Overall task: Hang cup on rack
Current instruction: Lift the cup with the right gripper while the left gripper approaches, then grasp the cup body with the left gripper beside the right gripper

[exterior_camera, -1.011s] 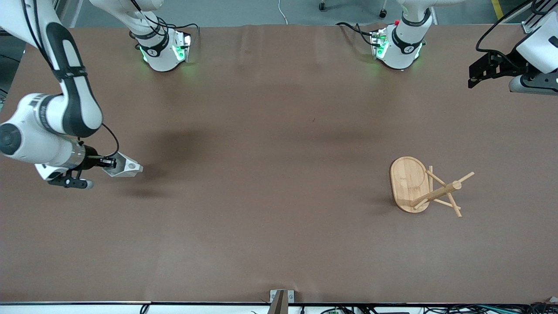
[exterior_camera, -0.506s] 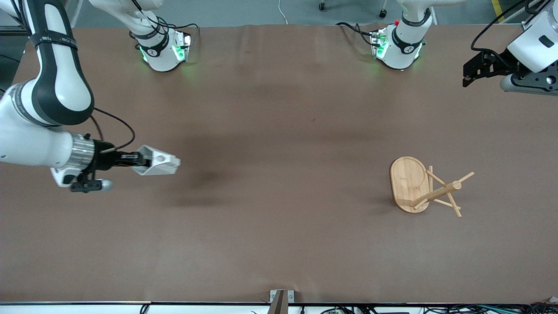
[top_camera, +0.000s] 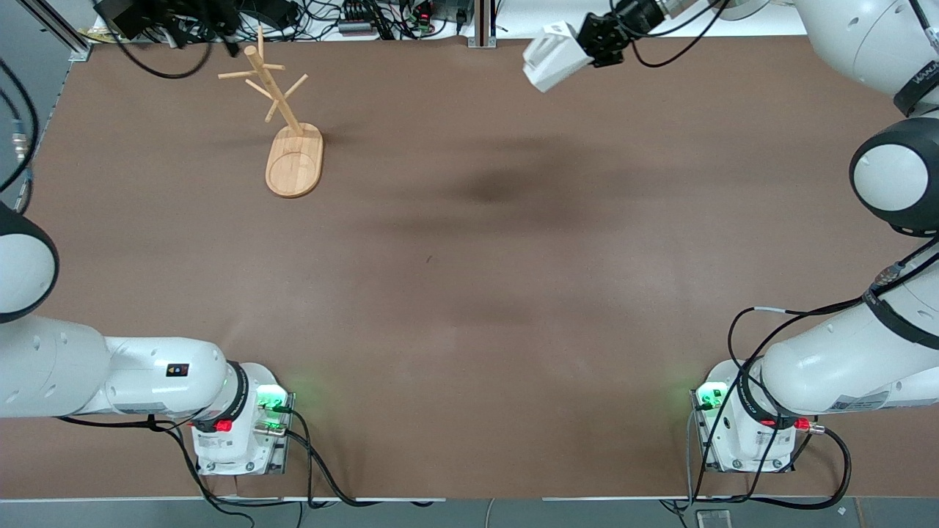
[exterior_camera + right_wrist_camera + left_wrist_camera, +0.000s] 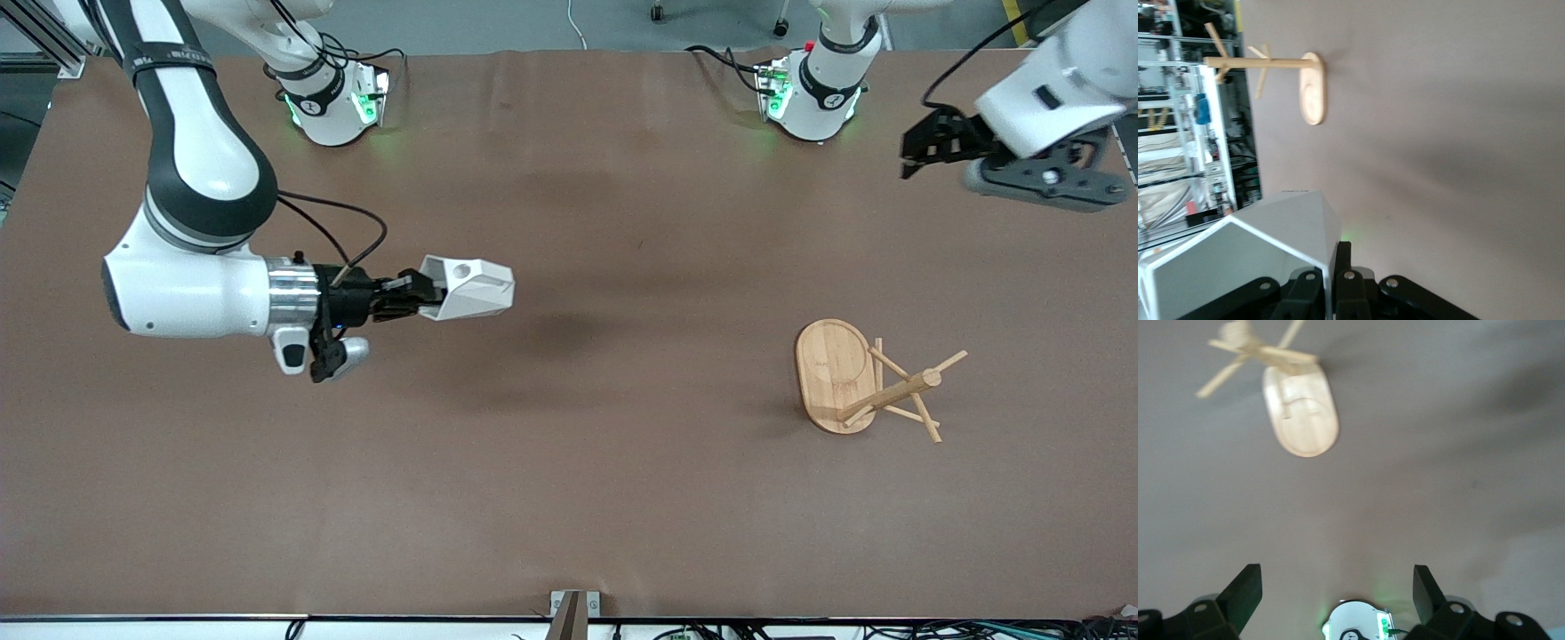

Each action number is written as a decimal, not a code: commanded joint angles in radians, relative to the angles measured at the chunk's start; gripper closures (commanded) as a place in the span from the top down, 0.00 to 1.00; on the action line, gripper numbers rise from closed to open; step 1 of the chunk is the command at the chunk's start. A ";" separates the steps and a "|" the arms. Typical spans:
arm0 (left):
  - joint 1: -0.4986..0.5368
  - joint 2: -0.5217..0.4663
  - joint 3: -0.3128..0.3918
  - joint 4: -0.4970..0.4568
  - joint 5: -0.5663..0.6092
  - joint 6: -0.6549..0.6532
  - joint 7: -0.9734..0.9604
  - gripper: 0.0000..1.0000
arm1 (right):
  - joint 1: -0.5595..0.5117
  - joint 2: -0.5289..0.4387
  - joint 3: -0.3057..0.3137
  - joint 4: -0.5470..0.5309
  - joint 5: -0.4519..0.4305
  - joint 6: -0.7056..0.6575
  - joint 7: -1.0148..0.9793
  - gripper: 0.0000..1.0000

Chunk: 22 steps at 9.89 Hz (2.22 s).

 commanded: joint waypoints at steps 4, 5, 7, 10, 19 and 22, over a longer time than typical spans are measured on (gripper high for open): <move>-0.146 0.072 -0.172 0.120 -0.080 0.009 0.036 1.00 | 0.017 0.014 0.097 0.015 0.202 -0.005 0.031 0.00; -0.194 0.128 -0.204 0.206 -0.079 0.058 0.030 1.00 | 0.025 0.014 0.097 0.015 0.214 0.031 0.029 0.00; -0.251 0.184 -0.212 0.280 -0.077 0.176 0.049 1.00 | 0.048 0.014 0.105 0.017 0.216 0.084 0.029 0.01; -0.288 0.238 -0.212 0.279 -0.077 0.375 0.233 1.00 | 0.045 0.011 0.106 0.014 0.216 0.079 0.029 0.01; -0.303 0.359 -0.221 0.239 -0.154 0.488 0.481 1.00 | 0.048 -0.020 0.154 0.011 0.216 0.081 0.058 0.01; -0.285 0.348 -0.223 0.201 -0.160 0.482 0.516 1.00 | 0.048 -0.024 0.164 0.012 0.216 0.081 0.083 0.01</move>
